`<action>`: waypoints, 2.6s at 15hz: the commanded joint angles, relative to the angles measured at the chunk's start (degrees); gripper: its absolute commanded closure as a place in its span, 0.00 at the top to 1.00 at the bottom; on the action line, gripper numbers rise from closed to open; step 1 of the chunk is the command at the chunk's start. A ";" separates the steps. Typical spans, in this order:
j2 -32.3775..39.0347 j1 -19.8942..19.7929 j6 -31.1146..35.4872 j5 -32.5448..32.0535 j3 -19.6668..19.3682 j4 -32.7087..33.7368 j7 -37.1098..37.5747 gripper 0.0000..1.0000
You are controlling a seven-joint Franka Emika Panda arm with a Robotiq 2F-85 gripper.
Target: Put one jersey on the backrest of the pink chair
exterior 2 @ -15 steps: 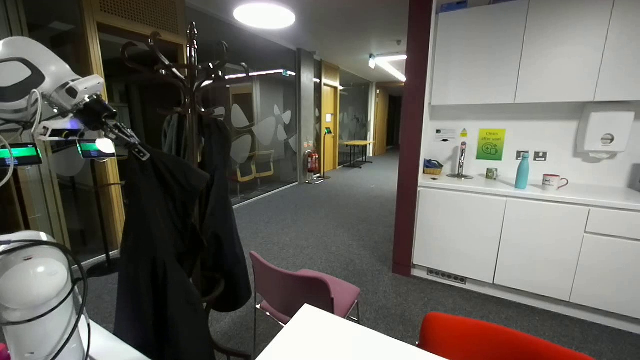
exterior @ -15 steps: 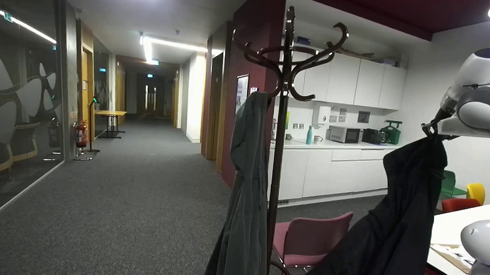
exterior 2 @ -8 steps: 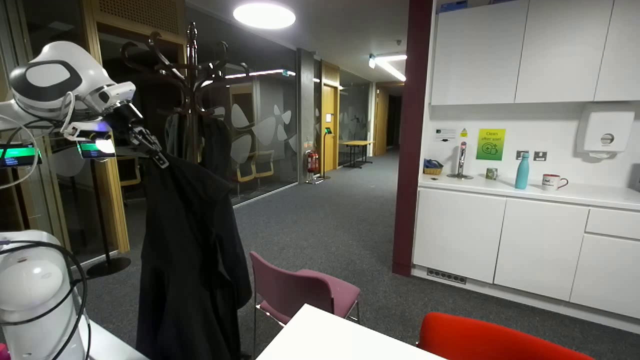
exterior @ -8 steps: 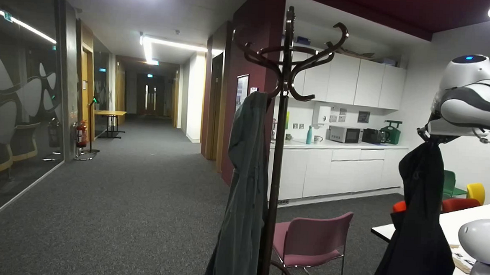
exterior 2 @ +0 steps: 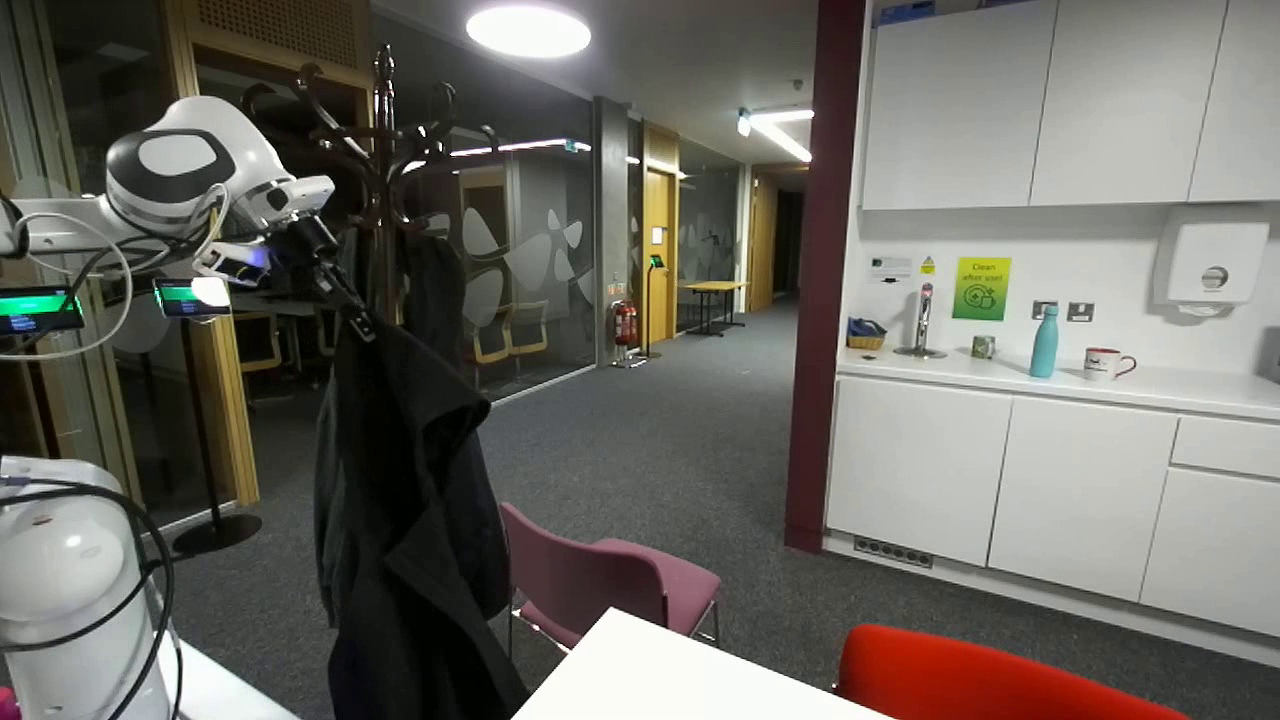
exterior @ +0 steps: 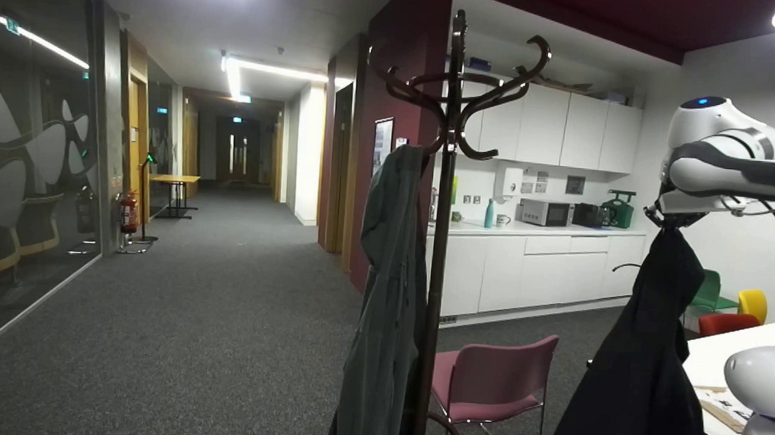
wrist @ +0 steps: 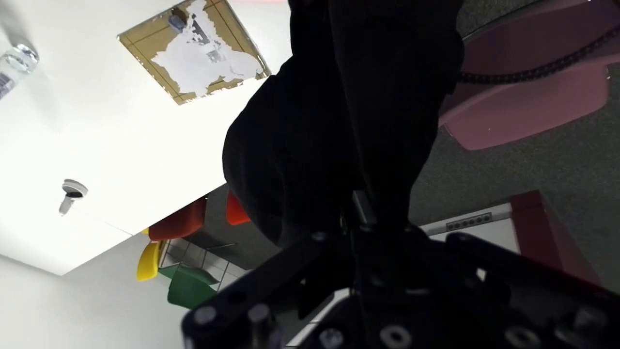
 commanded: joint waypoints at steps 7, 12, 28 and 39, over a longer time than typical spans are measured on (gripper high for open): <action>6.45 1.62 3.62 1.06 -0.59 0.49 -4.20 0.02; 6.76 1.65 3.62 1.04 -0.57 -0.62 -4.08 0.02; 26.59 -1.88 12.64 -1.45 -1.69 14.50 1.64 0.00; 43.15 0.66 6.37 -1.24 -4.00 30.17 13.71 0.00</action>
